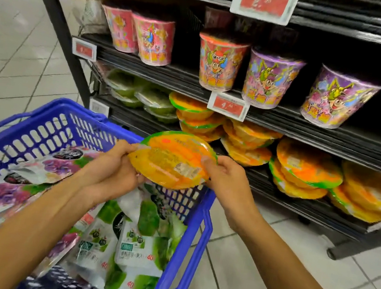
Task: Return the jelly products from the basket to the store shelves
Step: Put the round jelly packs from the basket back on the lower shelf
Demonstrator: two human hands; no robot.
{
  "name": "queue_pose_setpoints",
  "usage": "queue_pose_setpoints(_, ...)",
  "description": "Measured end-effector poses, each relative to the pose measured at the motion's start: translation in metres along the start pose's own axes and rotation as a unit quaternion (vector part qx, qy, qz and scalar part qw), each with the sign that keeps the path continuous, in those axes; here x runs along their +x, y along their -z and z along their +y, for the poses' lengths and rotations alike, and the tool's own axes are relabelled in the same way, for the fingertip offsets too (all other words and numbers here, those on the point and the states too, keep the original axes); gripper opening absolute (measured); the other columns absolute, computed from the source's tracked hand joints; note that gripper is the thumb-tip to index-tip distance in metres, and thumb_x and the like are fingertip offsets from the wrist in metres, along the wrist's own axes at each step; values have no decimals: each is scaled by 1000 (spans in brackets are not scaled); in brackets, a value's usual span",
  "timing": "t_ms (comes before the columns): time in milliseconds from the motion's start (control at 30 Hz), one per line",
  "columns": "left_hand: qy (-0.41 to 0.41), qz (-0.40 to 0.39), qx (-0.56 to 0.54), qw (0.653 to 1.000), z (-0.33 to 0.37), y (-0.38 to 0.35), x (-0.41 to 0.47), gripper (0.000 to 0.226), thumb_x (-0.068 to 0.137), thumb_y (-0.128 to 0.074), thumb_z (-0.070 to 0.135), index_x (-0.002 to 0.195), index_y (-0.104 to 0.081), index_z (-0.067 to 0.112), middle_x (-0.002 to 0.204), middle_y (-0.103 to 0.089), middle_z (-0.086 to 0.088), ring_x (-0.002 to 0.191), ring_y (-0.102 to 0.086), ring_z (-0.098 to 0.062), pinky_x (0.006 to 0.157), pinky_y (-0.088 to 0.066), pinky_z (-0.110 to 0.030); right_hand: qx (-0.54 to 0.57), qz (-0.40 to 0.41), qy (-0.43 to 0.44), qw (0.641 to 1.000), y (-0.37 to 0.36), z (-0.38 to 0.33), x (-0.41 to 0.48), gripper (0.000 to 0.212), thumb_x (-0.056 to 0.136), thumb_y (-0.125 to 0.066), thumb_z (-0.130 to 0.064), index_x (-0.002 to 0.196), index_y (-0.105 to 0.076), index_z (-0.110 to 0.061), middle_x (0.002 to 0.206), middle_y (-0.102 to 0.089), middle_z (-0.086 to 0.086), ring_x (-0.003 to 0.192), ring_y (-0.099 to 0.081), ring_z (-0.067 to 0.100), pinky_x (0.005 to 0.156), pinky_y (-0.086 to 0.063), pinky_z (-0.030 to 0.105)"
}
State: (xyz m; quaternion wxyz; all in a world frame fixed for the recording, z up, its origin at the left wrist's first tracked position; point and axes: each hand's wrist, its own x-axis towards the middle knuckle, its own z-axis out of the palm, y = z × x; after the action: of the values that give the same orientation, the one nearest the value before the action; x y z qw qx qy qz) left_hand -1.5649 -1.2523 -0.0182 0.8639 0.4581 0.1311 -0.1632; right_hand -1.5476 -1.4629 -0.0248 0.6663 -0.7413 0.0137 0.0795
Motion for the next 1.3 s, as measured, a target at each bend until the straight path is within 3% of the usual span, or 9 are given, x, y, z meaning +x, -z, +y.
queue_pose_setpoints(133,-31,19,-22,999,-14,-18,15,45,100,-30,19,85,-71,7,95,-67,-8,80,-61,-15,78,-47,-26,116,-2,-11,993,16,-1,-3,15,97,-58,-19,97,-68,-8,100,-75,9,99,-71,26,90,-57,41)
queue_pose_setpoints(267,-35,11,26,999,-31,-47,29,35,100,-30,18,91,-62,7,85,-68,-7,70,-64,-12,61,-53,-20,162,114,11,980,32,11,-9,22,99,-53,-19,98,-75,-18,95,-77,-1,90,-71,15,80,-58,29)
queue_pose_setpoints(367,-34,-25,85,996,-43,-81,41,23,93,-44,17,92,-64,6,86,-70,-10,77,-64,-17,72,-56,-28,200,236,13,951,52,17,-15,37,99,-52,-18,73,-76,-29,74,-73,-10,70,-68,8,61,-54,21)
queue_pose_setpoints(500,-26,-89,207,974,-60,-127,58,19,97,-50,9,108,-57,-4,108,-69,-22,94,-68,-22,82,-60,-36,224,350,17,909,93,17,-18,40,97,-52,-21,64,-70,-32,69,-65,-11,74,-60,17,69,-47,34)
queue_pose_setpoints(633,-7,-109,245,963,-70,-166,74,3,99,-48,6,101,-48,8,115,-67,-25,96,-68,-29,81,-60,-34,212,400,8,892,133,15,-13,37,95,-50,-21,58,-57,-25,59,-54,-12,64,-53,10,61,-41,30)
queue_pose_setpoints(867,10,-88,226,970,-86,-193,96,13,100,-48,8,88,-45,10,111,-67,-16,83,-74,-18,71,-61,-27,206,392,22,896,158,27,-9,20,92,-46,-12,76,-57,-18,74,-53,-2,76,-50,18,67,-42,32)
queue_pose_setpoints(933,9,-82,195,977,-90,-196,98,16,101,-48,8,85,-46,10,111,-68,-14,89,-73,-20,75,-60,-29,198,366,40,908,159,31,-9,24,93,-47,-11,108,-65,-14,88,-64,-8,81,-60,8,71,-49,24)
queue_pose_setpoints(1067,-15,-77,178,981,-92,-201,100,15,101,-48,8,92,-59,3,103,-72,-12,96,-71,-18,88,-57,-28,156,304,33,939,162,33,-5,52,94,-55,-9,143,-42,-18,117,-63,-8,84,-64,-11,62,-49,7)
queue_pose_setpoints(1300,-47,-96,169,980,-94,-202,99,27,98,-48,-3,115,-65,7,114,-72,-5,110,-66,-10,97,-50,-21,93,263,56,959,168,28,-2,49,96,-60,-16,141,-44,-22,125,-63,-5,117,-60,8,99,-50,33)
